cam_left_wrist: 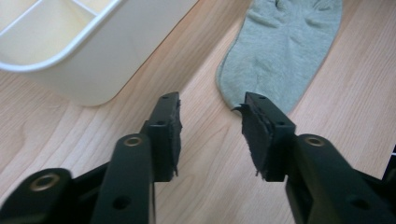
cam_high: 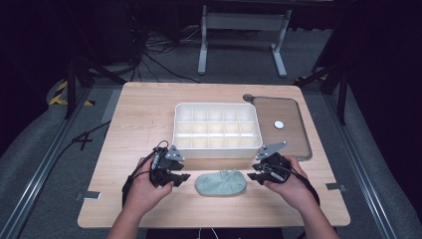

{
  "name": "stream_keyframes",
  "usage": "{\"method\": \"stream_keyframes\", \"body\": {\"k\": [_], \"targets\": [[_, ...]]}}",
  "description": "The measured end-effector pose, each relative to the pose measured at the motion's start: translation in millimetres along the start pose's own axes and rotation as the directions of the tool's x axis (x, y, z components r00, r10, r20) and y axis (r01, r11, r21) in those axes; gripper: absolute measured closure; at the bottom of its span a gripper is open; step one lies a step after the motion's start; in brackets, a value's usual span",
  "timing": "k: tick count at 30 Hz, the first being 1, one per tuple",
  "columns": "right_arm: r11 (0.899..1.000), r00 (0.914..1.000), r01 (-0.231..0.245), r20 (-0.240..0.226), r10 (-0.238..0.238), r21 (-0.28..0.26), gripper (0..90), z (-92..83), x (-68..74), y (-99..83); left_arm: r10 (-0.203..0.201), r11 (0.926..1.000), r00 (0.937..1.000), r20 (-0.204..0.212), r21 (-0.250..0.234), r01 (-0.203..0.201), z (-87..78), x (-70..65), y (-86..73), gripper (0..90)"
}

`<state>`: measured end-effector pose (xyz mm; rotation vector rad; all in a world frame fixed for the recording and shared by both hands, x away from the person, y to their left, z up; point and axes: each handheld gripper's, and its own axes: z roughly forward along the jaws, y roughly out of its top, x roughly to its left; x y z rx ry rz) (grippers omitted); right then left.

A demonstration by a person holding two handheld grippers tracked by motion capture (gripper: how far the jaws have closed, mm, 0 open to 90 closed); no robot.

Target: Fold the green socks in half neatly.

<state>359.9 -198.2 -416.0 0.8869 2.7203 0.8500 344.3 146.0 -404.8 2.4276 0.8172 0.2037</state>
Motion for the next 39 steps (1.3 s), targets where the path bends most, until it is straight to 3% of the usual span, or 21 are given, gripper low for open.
{"method": "stream_keyframes", "body": {"k": [2,6,7,10,13,17,19,21,23,25,28,34,37,39], "targets": [[0.999,0.9985,-0.045,-0.029,0.046,0.015,55.5,-1.3,1.4,0.0,-0.002,0.9999,1.0,-0.008,0.016,0.002,-2.0,1.1,0.0,54.1],[0.999,0.9977,-0.048,-0.048,0.048,0.002,54.4,-3.4,3.0,-0.9,-0.038,0.9984,0.999,-0.025,0.042,0.039,-4.1,0.8,1.0,54.7],[0.999,0.9974,-0.053,-0.049,0.053,0.004,55.1,-3.3,3.4,-1.0,-0.031,0.9984,0.9992,-0.025,0.046,0.032,-4.2,0.6,2.0,55.9],[1.0,0.9985,-0.018,-0.051,0.018,0.007,62.9,-3.1,4.3,-1.3,-0.023,0.9988,0.9997,-0.004,0.043,0.023,-2.6,-5.2,4.9,57.8],[0.997,0.9974,0.017,-0.069,-0.022,-0.075,65.7,-2.8,8.3,-2.3,-0.019,0.9983,0.9997,0.012,0.056,0.019,-3.5,-10.9,8.7,58.6],[0.996,0.994,0.012,-0.108,-0.021,-0.089,67.2,0.1,17.9,1.6,-0.004,0.9993,0.9989,0.046,0.038,0.002,-3.1,-18.4,15.3,57.9],[0.997,0.994,0.017,-0.107,-0.025,-0.077,71.2,2.5,20.9,3.1,-0.003,0.9995,0.998,0.063,0.032,0.001,-0.7,-21.4,17.1,57.0],[0.996,0.9945,0.057,-0.084,-0.062,-0.064,79.4,4.4,23.4,4.8,0.002,0.9996,0.9978,0.066,0.026,-0.004,2.7,-23.0,17.3,56.1],[0.996,0.9942,0.074,-0.076,-0.077,-0.042,83.9,6.1,25.6,6.7,-0.009,0.9998,0.9961,0.088,0.019,0.008,7.0,-23.5,13.4,61.5],[0.997,0.9925,0.079,-0.091,-0.081,-0.022,84.3,9.0,27.7,9.1,-0.002,1.0,0.9981,0.061,-0.008,0.003,7.4,-23.8,8.7,60.7],[0.998,0.9904,0.065,-0.122,-0.065,-0.01,83.9,12.8,30.3,12.7,-0.015,0.9995,0.9982,0.057,-0.025,0.017,5.7,-23.7,3.4,60.5],[0.996,0.9902,0.087,-0.109,-0.087,-0.002,85.3,19.6,39.5,21.0,-0.005,1.0,0.9984,0.057,-0.002,0.005,8.6,-24.3,-2.4,59.7],[0.994,0.9887,0.104,-0.11,-0.102,0.015,85.5,27.9,47.6,24.1,-0.029,0.9986,0.9975,0.064,0.045,0.026,9.4,-23.9,-0.6,60.2],[0.993,0.9877,0.114,-0.111,-0.111,0.021,85.8,34.6,51.6,25.3,-0.041,0.9983,0.9967,0.07,0.044,0.038,10.9,-24.4,-0.5,60.3]]}}
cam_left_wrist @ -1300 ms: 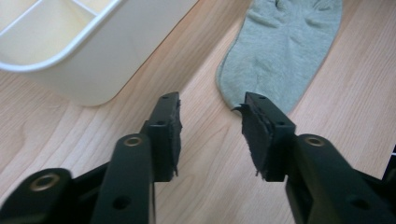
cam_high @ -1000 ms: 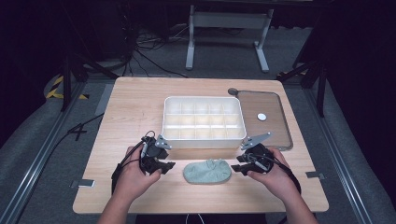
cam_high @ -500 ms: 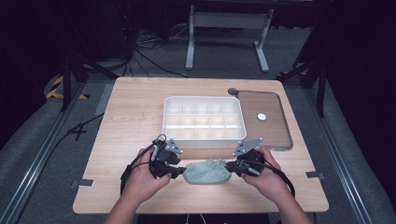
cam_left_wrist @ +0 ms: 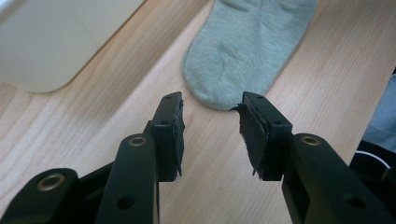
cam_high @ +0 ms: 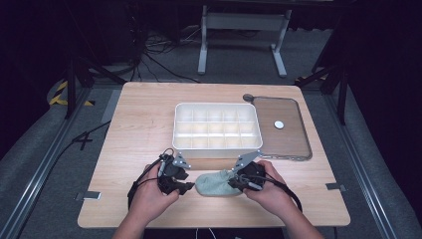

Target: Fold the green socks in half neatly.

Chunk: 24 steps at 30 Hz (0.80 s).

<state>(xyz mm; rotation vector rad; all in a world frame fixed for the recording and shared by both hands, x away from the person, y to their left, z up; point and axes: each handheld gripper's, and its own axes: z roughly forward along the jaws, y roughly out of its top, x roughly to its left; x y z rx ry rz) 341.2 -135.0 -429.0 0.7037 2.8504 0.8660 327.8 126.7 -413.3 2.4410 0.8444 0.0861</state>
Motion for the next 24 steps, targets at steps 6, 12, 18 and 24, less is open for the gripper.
{"method": "stream_keyframes", "body": {"k": [6,12,18,24], "targets": [[1.0,0.9998,0.014,-0.011,-0.014,0.01,85.4,14.5,9.4,3.3,0.008,0.9997,1.0,-0.003,0.025,-0.008,5.5,-2.1,0.8,59.3],[0.999,0.999,0.043,-0.012,-0.043,0.015,84.9,26.8,17.6,5.3,-0.008,0.9993,0.9997,-0.022,0.036,0.008,8.4,-2.0,1.6,60.1],[0.997,0.9977,0.067,0.003,-0.067,0.023,85.7,32.3,20.6,2.2,-0.07,0.9973,0.9969,-0.037,0.021,0.071,8.4,3.3,-0.6,60.5],[0.997,0.9971,0.076,0.009,-0.076,0.012,86.1,32.6,21.0,0.6,-0.182,0.9833,0.9812,-0.064,-0.013,0.181,26.0,7.3,-2.3,56.7]]}}
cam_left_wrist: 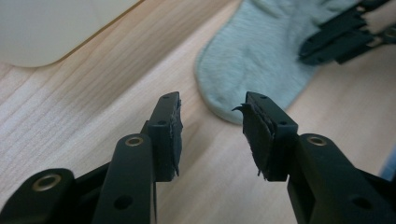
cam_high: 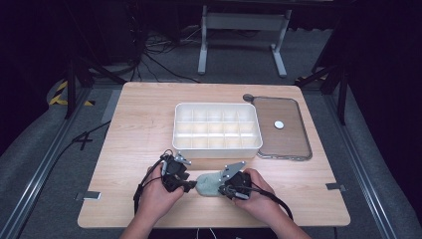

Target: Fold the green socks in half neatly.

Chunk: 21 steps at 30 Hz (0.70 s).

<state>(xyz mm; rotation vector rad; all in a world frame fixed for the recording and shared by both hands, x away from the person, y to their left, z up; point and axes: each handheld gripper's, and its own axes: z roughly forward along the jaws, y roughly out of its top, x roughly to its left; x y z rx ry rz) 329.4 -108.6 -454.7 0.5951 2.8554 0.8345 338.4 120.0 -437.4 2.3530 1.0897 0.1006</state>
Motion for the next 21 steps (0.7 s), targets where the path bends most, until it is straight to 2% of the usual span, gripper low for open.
{"method": "stream_keyframes", "body": {"k": [1,3,6,12,17,18,21], "targets": [[1.0,1.0,0.0,-0.005,0.0,-0.004,86.1,0.1,-0.6,-0.4,-0.008,0.9998,0.9998,-0.02,-0.016,0.008,3.2,-1.4,0.4,55.6],[1.0,1.0,-0.005,-0.008,0.005,-0.008,86.1,0.1,-1.2,-0.8,-0.029,0.999,0.9995,0.015,-0.032,0.03,8.5,-3.6,1.5,55.5],[1.0,0.9999,-0.005,-0.009,0.005,-0.007,86.0,-0.2,-1.3,-1.0,-0.014,0.9997,0.9999,0.009,-0.02,0.014,12.9,-6.6,3.3,55.5],[1.0,1.0,-0.001,0.0,0.001,-0.01,86.0,0.2,0.0,-1.2,-0.045,0.9987,0.9982,0.041,-0.022,0.045,20.6,-9.3,4.6,55.8],[1.0,0.9999,-0.008,0.007,0.008,-0.009,85.7,-0.2,0.5,-1.6,-0.009,1.0,0.9994,0.035,0.003,0.009,28.7,-15.2,6.6,57.3],[1.0,1.0,-0.004,0.002,0.004,-0.012,85.6,-0.2,0.4,-1.8,-0.012,0.9999,0.9996,0.026,0.003,0.012,29.1,-16.9,6.8,57.2],[1.0,1.0,-0.006,0.0,0.006,-0.02,85.4,-0.1,0.5,-2.8,0.023,0.9997,0.9997,-0.012,0.003,-0.022,31.1,-21.9,8.4,57.1]]}}
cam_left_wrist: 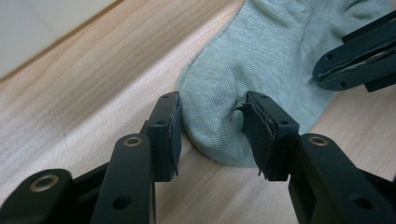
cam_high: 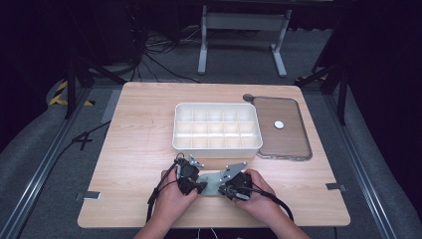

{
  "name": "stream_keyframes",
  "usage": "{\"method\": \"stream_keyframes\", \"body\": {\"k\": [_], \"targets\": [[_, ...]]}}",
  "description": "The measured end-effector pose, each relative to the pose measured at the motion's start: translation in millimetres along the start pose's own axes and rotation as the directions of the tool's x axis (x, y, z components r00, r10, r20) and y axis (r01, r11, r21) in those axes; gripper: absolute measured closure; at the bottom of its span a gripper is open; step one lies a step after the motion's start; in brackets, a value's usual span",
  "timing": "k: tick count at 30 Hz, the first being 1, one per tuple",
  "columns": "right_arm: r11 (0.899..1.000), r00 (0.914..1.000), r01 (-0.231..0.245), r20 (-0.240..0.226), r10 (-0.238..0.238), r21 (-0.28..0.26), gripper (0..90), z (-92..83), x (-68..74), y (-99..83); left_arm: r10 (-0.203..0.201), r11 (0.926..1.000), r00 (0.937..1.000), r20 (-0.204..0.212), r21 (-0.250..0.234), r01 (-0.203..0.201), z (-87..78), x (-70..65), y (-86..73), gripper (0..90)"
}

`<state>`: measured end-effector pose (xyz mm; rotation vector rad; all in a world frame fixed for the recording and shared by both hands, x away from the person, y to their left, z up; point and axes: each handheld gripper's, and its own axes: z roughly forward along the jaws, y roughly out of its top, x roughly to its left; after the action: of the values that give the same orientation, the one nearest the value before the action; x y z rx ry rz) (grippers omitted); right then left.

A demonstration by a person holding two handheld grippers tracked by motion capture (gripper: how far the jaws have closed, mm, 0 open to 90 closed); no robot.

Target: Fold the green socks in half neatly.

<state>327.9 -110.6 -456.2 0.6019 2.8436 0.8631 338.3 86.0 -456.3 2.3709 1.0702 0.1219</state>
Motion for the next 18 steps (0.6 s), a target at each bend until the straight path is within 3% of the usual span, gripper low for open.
{"method": "stream_keyframes", "body": {"k": [1,3,7,8,11,13,18], "targets": [[1.0,1.0,-0.002,0.003,0.002,-0.002,85.3,0.1,-0.3,-0.3,0.019,0.9998,0.9995,-0.026,-0.01,-0.019,2.2,-4.7,0.9,57.7],[1.0,0.9999,-0.013,0.004,0.013,-0.005,84.8,-0.1,-0.6,-0.8,0.026,0.9996,0.9994,-0.022,-0.011,-0.027,2.3,-5.0,1.1,61.6],[0.999,0.9994,-0.032,-0.012,0.032,-0.007,82.3,-2.0,-2.4,-1.5,0.017,0.9997,0.9996,0.025,-0.019,-0.016,2.5,-1.5,0.9,75.9],[0.999,0.9991,-0.041,-0.014,0.04,-0.015,82.3,-4.1,-3.6,-1.8,-0.01,0.9996,0.9993,0.036,-0.025,0.01,2.5,-1.1,0.0,77.7],[0.995,0.9972,-0.074,0.005,0.074,-0.072,82.0,-15.2,-7.9,-2.1,0.006,0.9997,0.9997,0.023,-0.025,-0.005,1.7,-1.6,0.8,79.1],[0.987,0.9938,-0.097,0.042,0.103,-0.132,81.2,-21.5,-12.3,-2.1,0.01,0.9998,0.9997,0.022,-0.017,-0.01,1.3,-2.3,2.1,79.0],[0.984,0.992,-0.103,0.059,0.112,-0.145,81.3,-10.2,-13.9,-0.4,0.024,0.9996,0.9995,0.023,-0.013,-0.024,-1.6,-2.2,2.2,79.4]]}}
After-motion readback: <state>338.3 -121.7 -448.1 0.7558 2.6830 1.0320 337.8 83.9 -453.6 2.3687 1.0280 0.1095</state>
